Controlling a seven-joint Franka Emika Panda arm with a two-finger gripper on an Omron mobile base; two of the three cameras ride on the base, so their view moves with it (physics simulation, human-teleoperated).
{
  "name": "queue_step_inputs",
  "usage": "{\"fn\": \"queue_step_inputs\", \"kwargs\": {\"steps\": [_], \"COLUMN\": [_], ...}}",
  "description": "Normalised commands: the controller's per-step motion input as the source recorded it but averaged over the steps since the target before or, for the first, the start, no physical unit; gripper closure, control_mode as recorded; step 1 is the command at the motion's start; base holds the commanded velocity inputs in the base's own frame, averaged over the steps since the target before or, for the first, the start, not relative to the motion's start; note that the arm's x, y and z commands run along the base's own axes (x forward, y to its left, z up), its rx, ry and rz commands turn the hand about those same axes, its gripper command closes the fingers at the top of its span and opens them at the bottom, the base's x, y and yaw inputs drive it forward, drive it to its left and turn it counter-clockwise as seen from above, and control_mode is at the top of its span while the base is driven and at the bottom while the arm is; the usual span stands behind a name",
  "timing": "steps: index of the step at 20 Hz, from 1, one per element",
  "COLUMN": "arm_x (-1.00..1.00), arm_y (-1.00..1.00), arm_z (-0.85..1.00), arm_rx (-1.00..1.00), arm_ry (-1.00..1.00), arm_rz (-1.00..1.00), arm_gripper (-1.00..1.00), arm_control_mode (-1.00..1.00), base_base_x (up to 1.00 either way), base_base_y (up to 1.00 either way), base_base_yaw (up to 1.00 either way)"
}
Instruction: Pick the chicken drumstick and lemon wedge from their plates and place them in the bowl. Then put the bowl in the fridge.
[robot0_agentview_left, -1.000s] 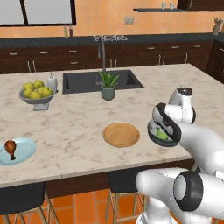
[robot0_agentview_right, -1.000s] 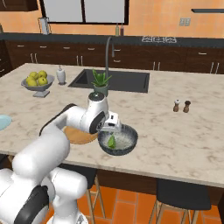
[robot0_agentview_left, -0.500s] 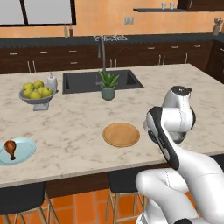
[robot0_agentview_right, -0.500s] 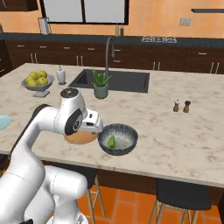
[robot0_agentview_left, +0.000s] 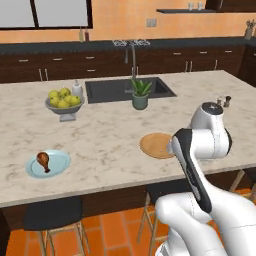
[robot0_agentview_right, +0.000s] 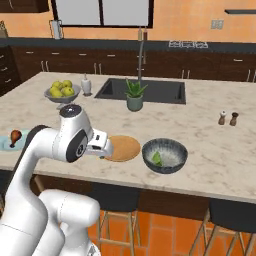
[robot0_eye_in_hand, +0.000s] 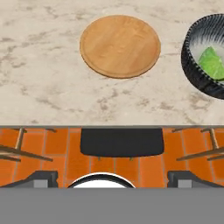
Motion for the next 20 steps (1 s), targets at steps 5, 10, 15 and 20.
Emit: {"fn": "queue_step_inputs", "kwargs": {"steps": [5,10,15,20], "arm_x": [0.00,0.00,0.00,0.00], "arm_y": [0.00,0.00,0.00,0.00], "arm_z": [0.00,0.00,0.00,0.00], "arm_rx": [0.00,0.00,0.00,0.00], "arm_ry": [0.00,0.00,0.00,0.00], "arm_rz": [0.00,0.00,0.00,0.00], "arm_gripper": [-1.00,-1.00,-1.00,-1.00], "arm_control_mode": [1.00,1.00,1.00,1.00], "base_base_x": [-0.55,0.00,0.23,0.86], "base_base_y": [1.00,1.00,0.98,0.06], "base_base_yaw": [0.00,0.00,0.00,0.00]}}
